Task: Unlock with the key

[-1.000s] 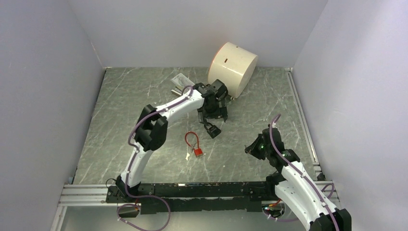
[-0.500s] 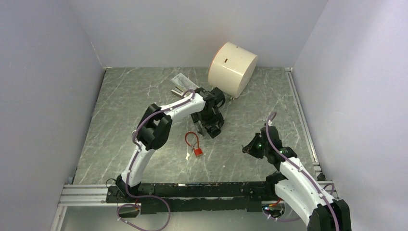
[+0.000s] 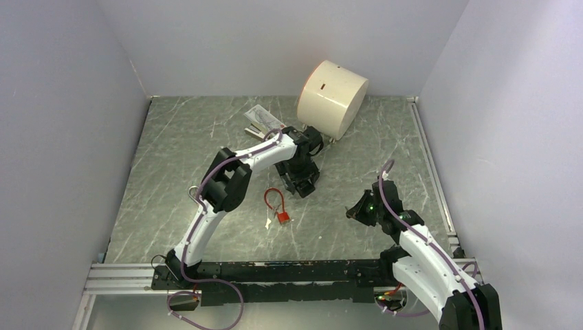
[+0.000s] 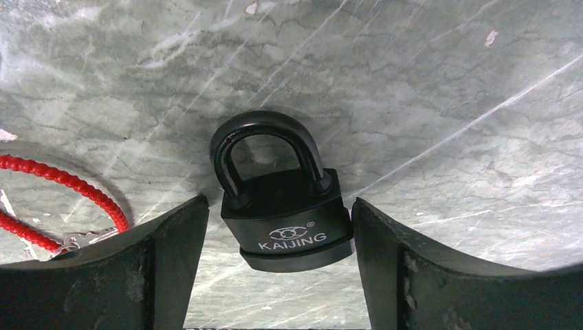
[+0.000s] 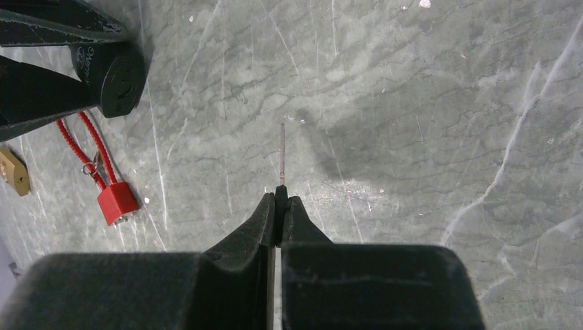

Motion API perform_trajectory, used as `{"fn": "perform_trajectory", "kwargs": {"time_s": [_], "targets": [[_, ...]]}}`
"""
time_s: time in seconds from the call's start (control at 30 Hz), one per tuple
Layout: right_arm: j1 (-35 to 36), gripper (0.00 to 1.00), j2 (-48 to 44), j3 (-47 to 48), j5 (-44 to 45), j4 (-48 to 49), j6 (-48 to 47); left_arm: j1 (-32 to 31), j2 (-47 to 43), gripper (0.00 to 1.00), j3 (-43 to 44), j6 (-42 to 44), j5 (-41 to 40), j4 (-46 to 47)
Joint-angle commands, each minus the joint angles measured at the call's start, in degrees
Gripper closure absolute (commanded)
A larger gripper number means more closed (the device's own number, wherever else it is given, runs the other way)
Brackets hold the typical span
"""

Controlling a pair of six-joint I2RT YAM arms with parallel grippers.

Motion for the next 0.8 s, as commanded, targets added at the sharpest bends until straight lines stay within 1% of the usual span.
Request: {"fn": "perform_trajectory", "kwargs": {"time_s": [0.0,0.07,0.13,0.27,0.3,0.37,0.43,0.5,0.6,0.67,0.77], "targets": [[-0.28,1.0,0.64,0.28,0.65,2.43,-0.71,0.14,1.52,0.2,2.03,-0.23,-1.19,-1.89],[-0.24,1.0,1.12,0.79,-0.72,2.53,-0.34,0.31,2.49,0.21,2.29,0.9,0.46,-1.35],[-0.26,1.0,1.14,1.26,-1.65,2.81,0.25,0.43,4.37,0.25,3.94,1.9,2.21,-1.85],[-0.28,1.0,0.55,1.7,-1.27,2.52,0.38,0.54,6.05,0.43,5.73,2.96,4.57,-2.17],[-0.27,1.0,0.48,1.86,-1.14,2.27,0.46,0.54,5.29,0.49,5.01,3.57,5.42,-1.11],[-0.25,1.0,0.46,2.33,-2.42,2.82,-0.08,1.26,3.47,0.57,2.18,5.41,8.42,2.97],[-0.27,1.0,-0.07,3.16,-4.28,4.15,-1.48,2.53,-0.4,0.65,-1.7,6.65,12.54,8.08],[-0.27,1.0,-1.2,3.98,-5.65,4.74,-2.8,3.77,-4.21,0.68,-5.79,7.99,16.16,14.08],[-0.23,1.0,-3.09,6.2,-7.44,3.94,-5.49,5.21,-10.76,0.7,-11.74,8.54,20.61,19.79],[-0.23,1.0,-4.0,8.91,-9.32,2.51,-7.72,6.56,-15.33,0.71,-15.83,7.03,25.59,24.67],[-0.19,1.0,-5.69,12.89,-14.03,0.86,-11.84,8.26,-23.03,0.71,-23.33,2.42,33.35,37.08]]}}
